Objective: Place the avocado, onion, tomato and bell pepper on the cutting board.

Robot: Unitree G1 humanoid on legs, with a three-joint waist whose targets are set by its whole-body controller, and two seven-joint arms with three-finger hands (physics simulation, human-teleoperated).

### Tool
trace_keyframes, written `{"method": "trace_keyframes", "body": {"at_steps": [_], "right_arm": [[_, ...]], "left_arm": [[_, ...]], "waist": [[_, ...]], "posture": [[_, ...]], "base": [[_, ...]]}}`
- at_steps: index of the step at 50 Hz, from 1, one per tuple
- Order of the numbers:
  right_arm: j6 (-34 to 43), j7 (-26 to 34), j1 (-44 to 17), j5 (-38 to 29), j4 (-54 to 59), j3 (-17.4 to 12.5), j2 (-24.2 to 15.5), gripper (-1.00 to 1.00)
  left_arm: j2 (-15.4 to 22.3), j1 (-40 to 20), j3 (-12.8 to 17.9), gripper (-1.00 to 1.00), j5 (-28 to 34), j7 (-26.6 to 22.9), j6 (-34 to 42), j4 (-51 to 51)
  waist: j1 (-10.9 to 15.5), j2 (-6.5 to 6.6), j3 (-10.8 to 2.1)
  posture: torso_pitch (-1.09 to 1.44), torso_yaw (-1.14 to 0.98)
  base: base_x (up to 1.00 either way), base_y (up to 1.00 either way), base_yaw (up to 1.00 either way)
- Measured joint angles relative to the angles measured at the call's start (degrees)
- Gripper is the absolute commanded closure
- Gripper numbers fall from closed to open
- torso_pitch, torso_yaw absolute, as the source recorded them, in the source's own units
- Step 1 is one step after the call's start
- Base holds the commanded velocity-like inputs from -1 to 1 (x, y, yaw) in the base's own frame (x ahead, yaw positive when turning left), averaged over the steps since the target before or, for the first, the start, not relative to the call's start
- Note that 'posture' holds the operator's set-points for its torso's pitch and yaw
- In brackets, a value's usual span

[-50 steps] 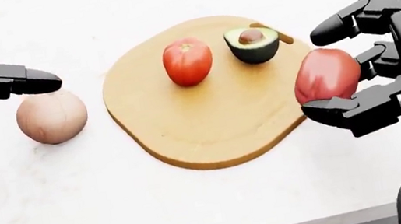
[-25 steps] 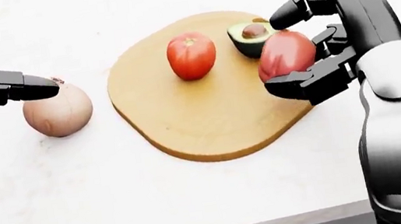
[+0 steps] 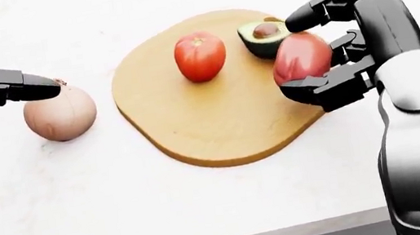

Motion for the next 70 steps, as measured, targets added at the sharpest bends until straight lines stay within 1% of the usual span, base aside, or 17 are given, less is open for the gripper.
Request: {"method": "trace_keyframes", "body": {"at_steps": [11, 17, 18, 25, 27, 31, 35, 36, 37, 38, 39, 46, 50, 53, 59, 66, 70], "right_arm": [[-0.40, 0.01, 0.96, 0.00, -0.05, 0.09, 0.54, 0.19], [-0.41, -0.04, 1.34, -0.01, -0.48, 0.14, 0.54, 0.11], [-0.33, 0.00, 1.40, -0.05, -0.63, 0.17, 0.52, 0.05], [0.05, 0.36, 1.31, -0.35, -1.08, 0.31, 0.48, -0.07], [0.01, 0.41, 1.04, -0.44, -0.87, 0.35, 0.51, -0.22], [-0.33, 0.48, 0.76, -0.46, -1.01, 0.36, 0.52, -0.26], [-0.20, 0.78, 0.90, -0.79, -1.70, 0.41, 0.43, -0.49], [-0.09, 0.90, 0.91, -0.89, -1.82, 0.44, 0.39, -0.74], [0.07, 1.05, 0.86, -0.98, -1.92, 0.45, 0.35, -0.79], [0.25, 1.21, 0.80, -1.08, -2.04, 0.45, 0.30, -0.95], [0.36, 1.32, 0.75, -1.17, -2.16, 0.43, 0.30, -1.00], [1.93, 2.37, 0.98, -2.38, -4.36, 0.63, -0.31, -1.00], [4.92, 4.74, 1.00, -4.87, -10.28, 0.75, -1.44, -1.00], [6.64, 6.69, 2.62, -7.25, -16.08, 0.76, -1.87, -1.00], [8.85, 10.27, 5.44, -11.53, -22.23, 0.85, -1.86, -1.00], [7.28, 11.82, 8.37, -13.48, -24.38, 0.15, 0.03, -1.00], [7.19, 12.19, 8.73, -13.79, -25.17, -0.53, -0.09, -1.00]], "left_arm": [[-0.11, 0.69, 0.16, -1.00, 0.18, 0.03, -0.58, 0.01], [-0.04, 1.03, 0.16, -1.00, 0.27, -0.03, -0.63, -0.33], [-0.01, 1.08, 0.22, -1.00, 0.28, -0.09, -0.60, -0.46], [0.12, 1.34, 0.39, -1.00, 0.38, -0.29, -0.58, -0.97], [0.15, 1.35, 0.41, -1.00, 0.33, -0.36, -0.63, -0.88], [0.27, 1.23, 0.52, -1.00, 0.23, -0.30, -0.75, -0.49], [0.33, 1.19, 0.56, -1.00, 0.26, -0.22, -0.71, -0.59], [0.31, 1.17, 0.55, -1.00, 0.27, -0.19, -0.69, -0.64], [0.30, 1.14, 0.52, -1.00, 0.29, -0.17, -0.69, -0.63], [0.28, 1.06, 0.49, -1.00, 0.29, -0.15, -0.69, -0.58], [0.27, 1.00, 0.46, -1.00, 0.29, -0.14, -0.69, -0.51], [0.59, 0.80, 0.67, -1.00, -0.06, -0.14, -0.92, -0.01], [0.79, -0.33, 0.69, -1.00, -0.58, 0.00, -1.14, 1.84], [0.86, -1.10, 0.81, -1.00, -1.16, -0.27, -0.02, 1.84], [1.42, -2.87, 1.67, -1.00, -4.64, -1.96, 3.27, 2.01], [1.80, -4.70, -0.19, -1.00, -7.25, -3.98, 1.32, 10.05], [1.48, -3.27, -0.52, -1.00, -7.49, -5.43, 1.04, 10.22]], "waist": [[-0.02, 0.05, -0.02], [-0.03, 0.02, -0.02], [-0.04, 0.02, -0.01], [-0.07, 0.05, -0.04], [-0.07, 0.06, -0.04], [-0.05, 0.04, -0.09], [-0.03, -0.03, -0.12], [-0.03, -0.04, -0.11], [-0.04, -0.04, -0.10], [-0.03, -0.04, -0.08], [-0.03, -0.04, -0.08], [-0.01, 0.04, 0.03], [0.15, -0.06, 0.13], [0.17, -0.31, 0.09], [0.07, -0.23, 0.04], [0.08, 0.04, 0.02], [-0.12, 0.04, 0.11]], "posture": [[0.00, 0.00], [0.00, 0.00], [0.00, 0.00], [0.00, 0.00], [0.00, 0.00], [0.00, 0.00], [0.00, 0.00], [0.00, 0.00], [0.00, 0.00], [0.00, 0.00], [0.00, 0.00], [0.00, 0.00], [0.00, 0.00], [0.00, 0.00], [0.00, 0.00], [0.00, 0.00], [0.00, 0.00]], "base": [[0.00, 0.00, 0.00], [0.00, 0.00, 0.00], [0.00, 0.00, 0.00], [0.00, 0.00, 0.00], [0.00, 0.00, 0.00], [0.00, 0.00, 0.00], [0.00, 0.00, 0.00], [0.00, 0.00, 0.00], [0.00, 0.00, 0.00], [0.00, 0.00, 0.00], [0.00, 0.00, 0.00], [0.00, 0.00, 0.00], [0.00, 0.00, 0.00], [0.00, 0.00, 0.00], [0.00, 0.00, 0.00], [0.00, 0.00, 0.00], [0.00, 0.00, 0.00]]}}
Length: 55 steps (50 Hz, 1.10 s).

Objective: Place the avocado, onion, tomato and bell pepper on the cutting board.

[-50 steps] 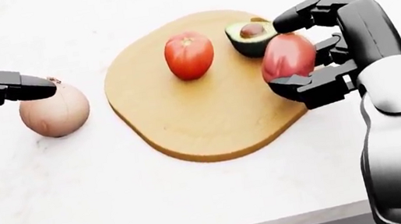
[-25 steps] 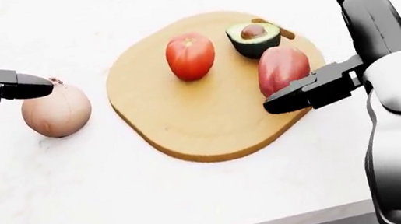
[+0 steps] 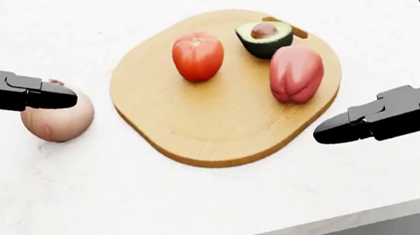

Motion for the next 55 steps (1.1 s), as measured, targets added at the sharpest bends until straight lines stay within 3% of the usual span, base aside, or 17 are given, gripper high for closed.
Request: {"method": "trace_keyframes", "body": {"at_steps": [20, 45, 53, 54, 55], "right_arm": [[-1.61, -2.77, 0.21, 3.11, 2.28, -0.61, 0.23, -1.00], [-2.14, -4.43, 2.38, 4.87, 1.47, -0.63, 0.44, -1.00], [-1.85, -4.29, 2.08, 4.86, 1.32, -0.56, 0.20, -1.00], [-1.84, -4.30, 1.93, 4.84, 1.44, -0.56, 0.17, -1.00], [-1.79, -4.29, 1.74, 4.82, 1.57, -0.53, 0.13, -1.00]], "left_arm": [[-1.57, 3.83, -1.04, -1.00, 4.86, -5.23, -1.08, -0.75], [-3.04, 7.08, -1.34, -1.00, 8.74, -5.99, -7.25, 2.30], [-3.34, 7.10, -1.48, -0.80, 8.96, -5.65, -8.30, 4.21], [-3.35, 7.05, -1.51, -0.62, 9.00, -5.58, -8.50, 4.67], [-3.33, 7.00, -1.54, -0.58, 9.06, -5.50, -8.72, 5.14]], "waist": [[0.09, -0.23, -0.37], [0.15, -0.29, -0.64], [0.13, -0.29, -0.70], [0.13, -0.29, -0.70], [0.13, -0.29, -0.70]], "posture": [[0.00, 0.00], [0.00, 0.00], [0.00, 0.00], [0.00, 0.00], [0.00, 0.00]], "base": [[0.00, 0.00, 0.00], [0.00, 0.00, 0.00], [0.00, 0.00, 0.00], [0.00, 0.00, 0.00], [0.00, 0.00, 0.00]]}}
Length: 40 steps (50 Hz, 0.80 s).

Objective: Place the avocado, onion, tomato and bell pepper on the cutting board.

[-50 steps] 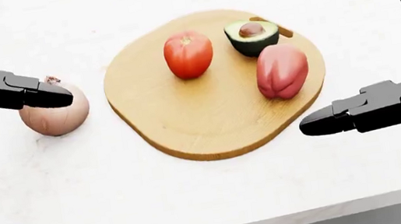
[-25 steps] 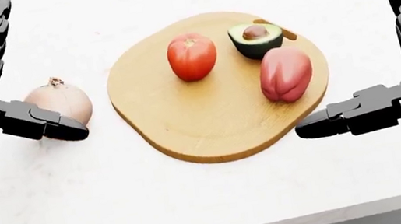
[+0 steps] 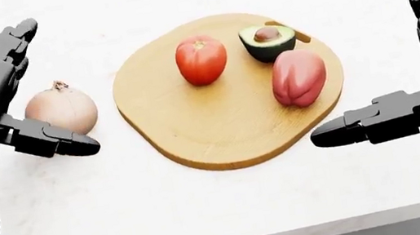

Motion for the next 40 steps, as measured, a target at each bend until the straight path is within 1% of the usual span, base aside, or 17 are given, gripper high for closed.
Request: {"method": "trace_keyframes", "body": {"at_steps": [2, 4, 5, 9, 11, 15, 16, 17, 21, 25, 27, 31, 36, 40], "right_arm": [[0.12, 0.07, -0.42, -0.04, 0.21, 0.06, -0.12, -1.00], [0.10, 0.06, -0.77, -0.07, 0.49, 0.10, -0.10, -1.00], [0.01, 0.01, -0.85, -0.05, 0.66, 0.13, -0.07, -1.00], [-0.18, -0.10, -1.43, 0.19, 1.53, 0.19, -0.10, -1.00], [-0.15, -0.07, -1.52, 0.22, 1.57, 0.17, -0.17, -1.00], [-0.02, 0.04, -1.39, 0.05, 1.22, 0.28, -0.21, -1.00], [-0.03, 0.05, -1.34, 0.00, 1.16, 0.28, -0.18, -1.00], [-0.12, 0.01, -1.23, -0.03, 1.15, 0.26, -0.12, -1.00], [-0.12, 0.07, -0.70, -0.17, 0.72, 0.27, -0.02, -1.00], [0.36, 0.55, -0.28, -0.58, -0.35, 0.38, -0.12, -1.00], [0.51, 0.81, -0.33, -0.86, -0.57, 0.40, -0.18, -1.00], [0.40, 0.95, -0.56, -1.16, -0.14, 0.32, -0.03, -1.00], [0.26, 1.06, -0.85, -1.16, 0.39, 0.41, 0.06, -1.00], [0.24, 1.14, -1.02, -1.26, 0.46, 0.37, -0.01, -1.00]], "left_arm": [[0.00, -0.10, 0.04, -0.58, 0.07, 0.13, -0.25, 0.72], [0.02, -0.19, 0.01, -0.55, 0.13, 0.29, -0.66, 1.47], [0.00, -0.22, -0.01, -0.42, 0.16, 0.42, -0.97, 1.96], [0.01, 0.05, -0.09, -0.35, 0.18, 0.75, -1.99, 3.31], [0.05, 0.39, -0.17, -0.25, 0.25, 0.63, -2.30, 3.21], [0.13, 0.74, -0.12, -0.19, 0.61, 0.38, -2.52, 3.02], [0.10, 0.79, -0.07, -0.16, 0.71, 0.36, -2.54, 3.00], [0.10, 0.77, 0.00, -0.07, 0.82, 0.48, -2.67, 3.03], [0.11, 0.60, 0.11, 0.03, 1.19, 0.63, -2.85, 2.95], [0.07, 0.79, 0.10, 0.07, 1.43, 0.23, -2.34, 1.97], [0.07, 1.08, 0.06, 0.13, 1.52, -0.18, -1.74, 0.95], [0.05, 1.24, -0.06, 0.15, 1.89, -1.15, -0.21, -1.70], [-0.16, 1.09, -0.08, 0.16, 2.59, -2.73, 2.19, -6.93], [-1.04, 0.70, -0.84, 0.15, 3.31, -4.73, 5.13, -12.93]], "waist": [[-0.01, 0.00, 0.01], [-0.01, -0.01, -0.02], [0.01, -0.01, -0.04], [-0.02, 0.02, -0.06], [0.01, 0.02, -0.08], [0.02, 0.00, -0.09], [0.03, 0.00, -0.10], [0.03, -0.01, -0.13], [0.06, 0.02, -0.19], [0.04, 0.04, -0.14], [0.00, 0.02, -0.09], [-0.04, -0.06, 0.03], [-0.03, -0.07, 0.11], [0.06, -0.12, 0.16]], "posture": [[0.00, 0.00], [0.00, 0.00], [0.00, 0.00], [0.00, 0.00], [0.00, 0.00], [0.00, 0.00], [0.00, 0.00], [0.00, 0.00], [0.00, 0.00], [0.00, 0.00], [0.00, 0.00], [0.00, 0.00], [0.00, 0.00], [0.00, 0.00]], "base": [[0.00, 0.00, 0.00], [0.00, 0.00, 0.00], [0.00, 0.00, 0.00], [0.00, 0.00, 0.00], [0.00, 0.00, 0.00], [0.00, 0.00, 0.00], [0.00, 0.00, 0.00], [0.00, 0.00, 0.00], [0.00, 0.00, 0.00], [0.00, 0.00, 0.00], [0.00, 0.00, 0.00], [0.00, 0.00, 0.00], [0.00, 0.00, 0.00], [0.00, 0.00, 0.00]]}}
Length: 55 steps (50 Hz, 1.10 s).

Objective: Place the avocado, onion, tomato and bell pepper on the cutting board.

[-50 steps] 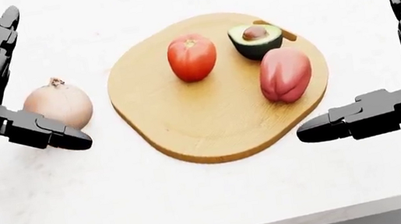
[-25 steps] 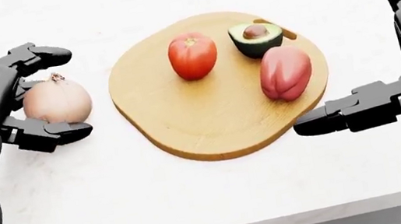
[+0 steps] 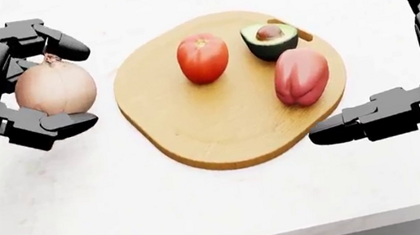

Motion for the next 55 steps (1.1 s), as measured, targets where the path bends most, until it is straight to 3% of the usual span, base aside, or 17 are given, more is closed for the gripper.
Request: {"method": "trace_keyframes", "body": {"at_steps": [7, 12, 19, 27, 38, 55], "right_arm": [[0.61, 0.61, -0.70, -0.44, -0.32, -0.09, -0.43, -1.00], [-0.32, -0.19, -0.82, -0.02, 0.94, -0.28, 0.22, -1.00], [-0.53, -0.76, -0.84, 0.92, 1.38, 0.12, 0.22, -1.00], [-0.26, -0.67, 0.21, 0.58, 0.02, -0.06, 0.25, -1.00], [-1.09, -1.54, 1.36, 1.34, 0.14, -0.14, 0.81, -1.00], [-1.25, -2.05, 0.12, 2.16, 1.46, -0.05, 0.46, -1.00]], "left_arm": [[-1.98, 0.32, -1.88, 0.16, 1.85, -3.86, 4.18, -8.98], [-5.62, 2.73, -4.39, 0.17, 3.41, -5.97, 5.40, -14.00], [-10.81, 3.10, -8.20, 0.17, 5.52, -6.93, 5.12, -12.72], [-14.28, 1.12, -9.58, 0.15, 7.54, -5.06, 2.52, -9.52], [-16.96, 1.50, -10.51, 0.15, 7.73, 2.73, 0.77, -3.45], [-18.68, 2.91, -11.89, 0.15, 8.46, 4.50, -1.86, -0.59]], "waist": [[-0.02, 0.01, 0.07], [0.03, -0.16, 0.06], [0.28, -0.59, 0.31], [0.20, -0.91, 0.17], [0.14, -1.03, 0.11], [0.20, -1.12, -0.05]], "posture": [[0.00, 0.00], [0.00, 0.00], [0.00, 0.00], [0.00, 0.00], [0.00, 0.00], [0.00, 0.00]], "base": [[0.00, 0.00, 0.00], [0.00, 0.00, 0.00], [0.00, 0.00, 0.00], [0.00, 0.00, 0.00], [0.00, 0.00, 0.00], [0.00, 0.00, 0.00]]}}
